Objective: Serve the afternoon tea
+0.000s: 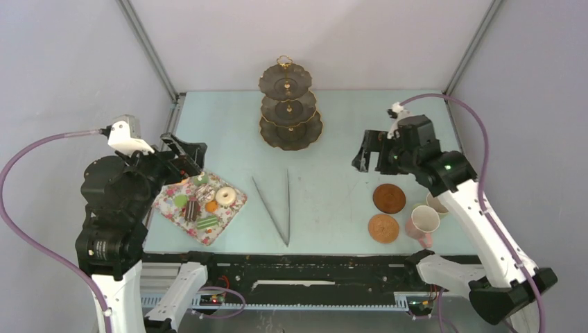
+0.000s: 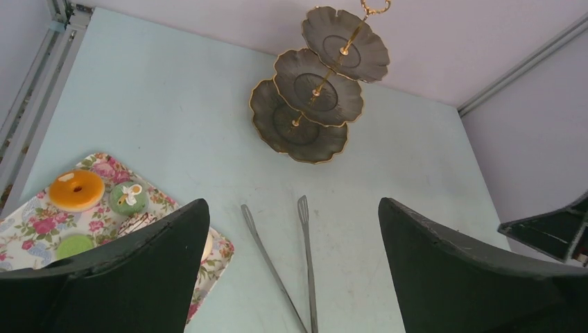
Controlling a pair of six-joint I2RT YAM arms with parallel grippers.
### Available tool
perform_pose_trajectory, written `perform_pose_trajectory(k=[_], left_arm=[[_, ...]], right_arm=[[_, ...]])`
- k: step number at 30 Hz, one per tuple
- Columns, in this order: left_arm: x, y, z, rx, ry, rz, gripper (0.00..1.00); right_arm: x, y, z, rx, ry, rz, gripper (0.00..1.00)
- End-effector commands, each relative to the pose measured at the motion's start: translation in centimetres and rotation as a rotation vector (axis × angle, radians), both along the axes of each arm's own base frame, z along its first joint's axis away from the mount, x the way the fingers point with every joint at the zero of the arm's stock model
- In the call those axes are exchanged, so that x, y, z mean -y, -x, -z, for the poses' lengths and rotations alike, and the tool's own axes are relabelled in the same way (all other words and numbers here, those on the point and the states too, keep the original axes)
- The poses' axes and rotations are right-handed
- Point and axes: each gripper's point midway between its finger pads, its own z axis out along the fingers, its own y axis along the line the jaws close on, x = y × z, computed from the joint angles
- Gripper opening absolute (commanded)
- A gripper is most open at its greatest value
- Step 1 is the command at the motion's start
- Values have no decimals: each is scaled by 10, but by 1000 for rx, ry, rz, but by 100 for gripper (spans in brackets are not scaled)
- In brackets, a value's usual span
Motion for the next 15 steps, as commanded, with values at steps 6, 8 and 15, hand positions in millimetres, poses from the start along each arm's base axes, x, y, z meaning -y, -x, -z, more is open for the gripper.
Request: perform_pose_trajectory(k=[6,8,15], left_arm=[[-3,9,23,-51,-33,-2,98],[-4,9,28,-69,-26,-13,98],[-6,15,43,-140,-13,-31,98]], right_arm=[[-89,3,28,34,105,-193,100],[-110,13,39,34,140,-251,100],[-164,39,80,-2,200,-382,100]])
